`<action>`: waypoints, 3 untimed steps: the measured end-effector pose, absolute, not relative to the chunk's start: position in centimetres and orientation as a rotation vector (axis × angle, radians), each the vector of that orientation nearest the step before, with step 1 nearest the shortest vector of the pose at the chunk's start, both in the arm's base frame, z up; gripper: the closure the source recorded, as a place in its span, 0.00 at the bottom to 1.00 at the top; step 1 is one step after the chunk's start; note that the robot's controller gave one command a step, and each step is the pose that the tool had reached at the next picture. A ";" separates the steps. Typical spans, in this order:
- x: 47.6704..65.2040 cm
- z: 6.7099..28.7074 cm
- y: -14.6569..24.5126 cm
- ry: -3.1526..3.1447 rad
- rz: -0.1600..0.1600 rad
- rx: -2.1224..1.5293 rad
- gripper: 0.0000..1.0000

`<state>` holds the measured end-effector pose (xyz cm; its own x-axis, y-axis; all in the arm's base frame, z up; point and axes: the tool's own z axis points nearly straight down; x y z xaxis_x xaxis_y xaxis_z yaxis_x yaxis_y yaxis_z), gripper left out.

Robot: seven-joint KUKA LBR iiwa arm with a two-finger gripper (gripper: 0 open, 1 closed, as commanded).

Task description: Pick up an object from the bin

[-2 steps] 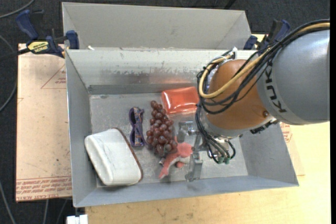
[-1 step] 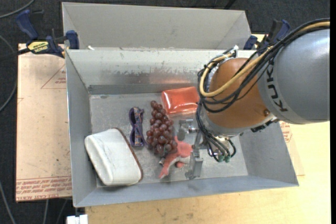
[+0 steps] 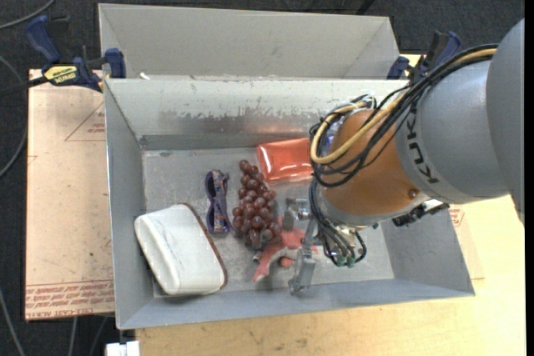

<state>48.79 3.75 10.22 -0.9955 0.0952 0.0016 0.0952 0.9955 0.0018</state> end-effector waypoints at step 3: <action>48.9 7.1 4.7 -3.087 -0.003 -0.554 0.00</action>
Offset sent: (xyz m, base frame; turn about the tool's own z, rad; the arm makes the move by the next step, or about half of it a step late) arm 0.0071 0.0066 -0.0022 0.2112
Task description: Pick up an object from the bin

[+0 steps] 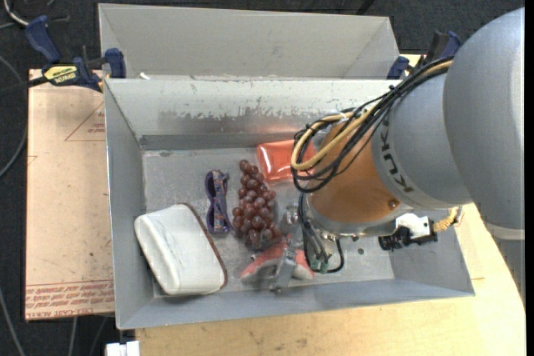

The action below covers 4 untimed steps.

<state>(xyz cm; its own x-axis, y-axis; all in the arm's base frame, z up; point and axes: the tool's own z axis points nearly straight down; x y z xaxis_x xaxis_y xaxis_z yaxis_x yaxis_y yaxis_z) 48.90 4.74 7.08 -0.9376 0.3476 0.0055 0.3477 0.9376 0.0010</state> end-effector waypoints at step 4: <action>48.3 9.3 4.4 -3.069 -0.004 -0.647 1.00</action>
Offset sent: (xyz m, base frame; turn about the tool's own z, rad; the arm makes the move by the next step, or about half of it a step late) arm 0.0000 0.0000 0.0000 0.0000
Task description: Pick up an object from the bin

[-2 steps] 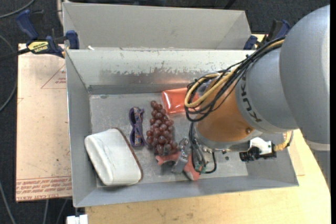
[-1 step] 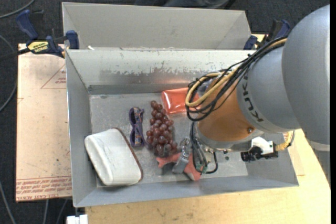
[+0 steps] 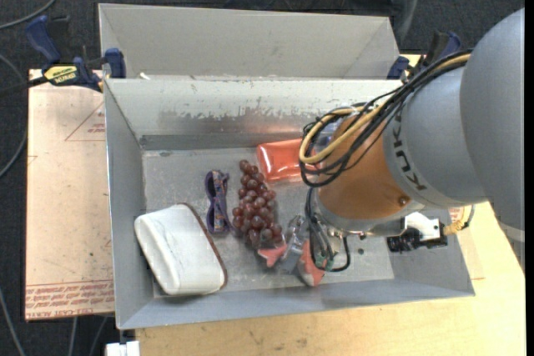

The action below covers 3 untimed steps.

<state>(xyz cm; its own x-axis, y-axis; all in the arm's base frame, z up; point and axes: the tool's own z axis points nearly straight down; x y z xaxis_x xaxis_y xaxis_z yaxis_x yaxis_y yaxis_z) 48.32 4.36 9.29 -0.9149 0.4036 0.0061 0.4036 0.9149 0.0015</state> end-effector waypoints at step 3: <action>48.3 13.5 4.4 -3.067 -0.003 -0.644 1.00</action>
Offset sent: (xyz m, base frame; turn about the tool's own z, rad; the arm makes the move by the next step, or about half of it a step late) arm 0.0000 0.0001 0.0842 0.0000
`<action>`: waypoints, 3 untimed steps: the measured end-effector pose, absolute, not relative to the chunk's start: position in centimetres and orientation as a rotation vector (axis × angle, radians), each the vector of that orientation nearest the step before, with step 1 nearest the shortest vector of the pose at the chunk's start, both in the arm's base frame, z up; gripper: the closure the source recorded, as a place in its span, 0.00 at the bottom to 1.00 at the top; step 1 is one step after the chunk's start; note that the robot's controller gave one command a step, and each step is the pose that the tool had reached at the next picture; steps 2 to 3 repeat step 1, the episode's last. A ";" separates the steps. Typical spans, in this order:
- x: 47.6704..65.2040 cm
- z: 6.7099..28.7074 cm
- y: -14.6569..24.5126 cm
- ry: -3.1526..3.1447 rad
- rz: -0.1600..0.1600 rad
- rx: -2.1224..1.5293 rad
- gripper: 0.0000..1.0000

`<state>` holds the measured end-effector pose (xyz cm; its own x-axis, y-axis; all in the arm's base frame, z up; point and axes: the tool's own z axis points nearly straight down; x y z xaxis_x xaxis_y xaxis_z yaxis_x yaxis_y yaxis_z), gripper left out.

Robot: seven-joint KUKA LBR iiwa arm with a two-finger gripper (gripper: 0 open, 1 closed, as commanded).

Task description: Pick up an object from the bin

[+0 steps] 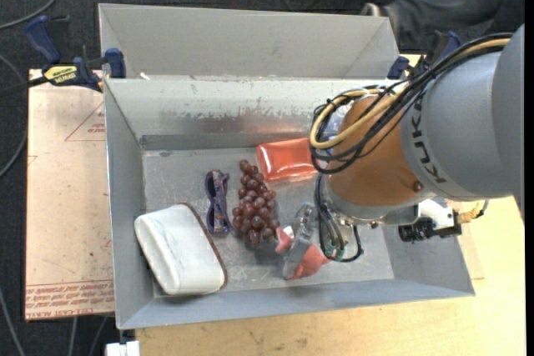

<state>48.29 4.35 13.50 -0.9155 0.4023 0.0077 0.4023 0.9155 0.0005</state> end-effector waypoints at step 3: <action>48.4 15.4 4.4 -3.071 -0.005 -0.645 1.00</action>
Offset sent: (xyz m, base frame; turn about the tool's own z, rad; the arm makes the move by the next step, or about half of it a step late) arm 0.0001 0.0000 0.0288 0.0000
